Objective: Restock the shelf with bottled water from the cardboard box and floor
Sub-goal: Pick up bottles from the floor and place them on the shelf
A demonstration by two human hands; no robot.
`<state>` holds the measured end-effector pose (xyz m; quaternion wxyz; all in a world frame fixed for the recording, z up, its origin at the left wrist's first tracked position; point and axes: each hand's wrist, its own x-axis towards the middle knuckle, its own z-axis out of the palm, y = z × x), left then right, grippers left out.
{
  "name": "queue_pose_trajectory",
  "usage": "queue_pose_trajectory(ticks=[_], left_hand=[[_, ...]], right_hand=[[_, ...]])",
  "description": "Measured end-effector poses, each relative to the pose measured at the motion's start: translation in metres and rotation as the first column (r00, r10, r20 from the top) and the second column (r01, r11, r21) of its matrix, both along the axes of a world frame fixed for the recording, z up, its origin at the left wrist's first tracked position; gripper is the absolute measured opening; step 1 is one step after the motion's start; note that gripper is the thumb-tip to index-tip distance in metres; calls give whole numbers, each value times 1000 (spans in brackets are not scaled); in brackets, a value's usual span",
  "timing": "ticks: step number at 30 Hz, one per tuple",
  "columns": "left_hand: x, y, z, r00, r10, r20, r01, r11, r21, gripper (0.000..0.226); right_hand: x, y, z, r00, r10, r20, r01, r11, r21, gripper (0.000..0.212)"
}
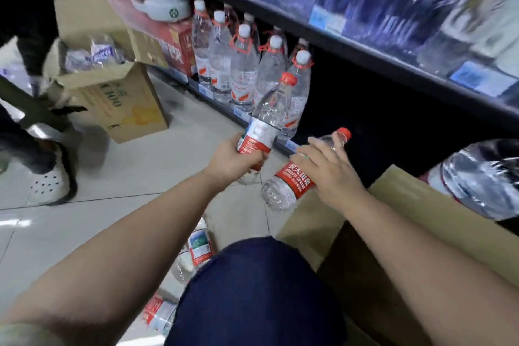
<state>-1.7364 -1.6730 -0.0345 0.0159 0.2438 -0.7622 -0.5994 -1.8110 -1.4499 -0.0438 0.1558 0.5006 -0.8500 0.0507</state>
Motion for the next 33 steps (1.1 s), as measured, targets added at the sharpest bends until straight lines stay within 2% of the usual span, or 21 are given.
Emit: queue_pose_trajectory(ticks=[4, 7, 8, 9, 13, 17, 21, 27, 30, 33], left_hand=[[11, 49, 75, 982, -138, -133, 159, 974, 162, 36], [15, 91, 122, 962, -199, -187, 241, 941, 238, 75], [16, 106, 135, 956, -212, -202, 261, 929, 263, 80], [17, 123, 149, 948, -227, -222, 287, 912, 293, 76], [19, 189, 194, 914, -312, -261, 402, 791, 462, 34], [6, 239, 212, 884, -391, -258, 466, 676, 571, 31], [-2, 285, 220, 885, -420, -201, 442, 624, 644, 30], [-15, 343, 233, 881, -432, -192, 447, 629, 636, 25], [-43, 354, 242, 858, -469, -212, 505, 688, 521, 29], [-81, 362, 250, 858, -472, -202, 513, 776, 367, 45]], right_hand=[[22, 58, 72, 988, -63, -145, 58, 998, -39, 75], [41, 103, 118, 974, -124, -192, 116, 992, -54, 68], [47, 117, 132, 966, -150, -209, 143, 989, -48, 68], [53, 131, 146, 957, -178, -230, 175, 984, -35, 68], [73, 190, 187, 914, -275, -297, 281, 959, -23, 74], [88, 244, 208, 886, -349, -306, 366, 931, 0, 87], [103, 290, 218, 839, -426, -338, 456, 890, 10, 80], [93, 344, 231, 797, -466, -383, 523, 850, 55, 81], [69, 363, 246, 783, -454, -425, 530, 844, 76, 78], [33, 376, 260, 753, -474, -456, 556, 829, 55, 75]])
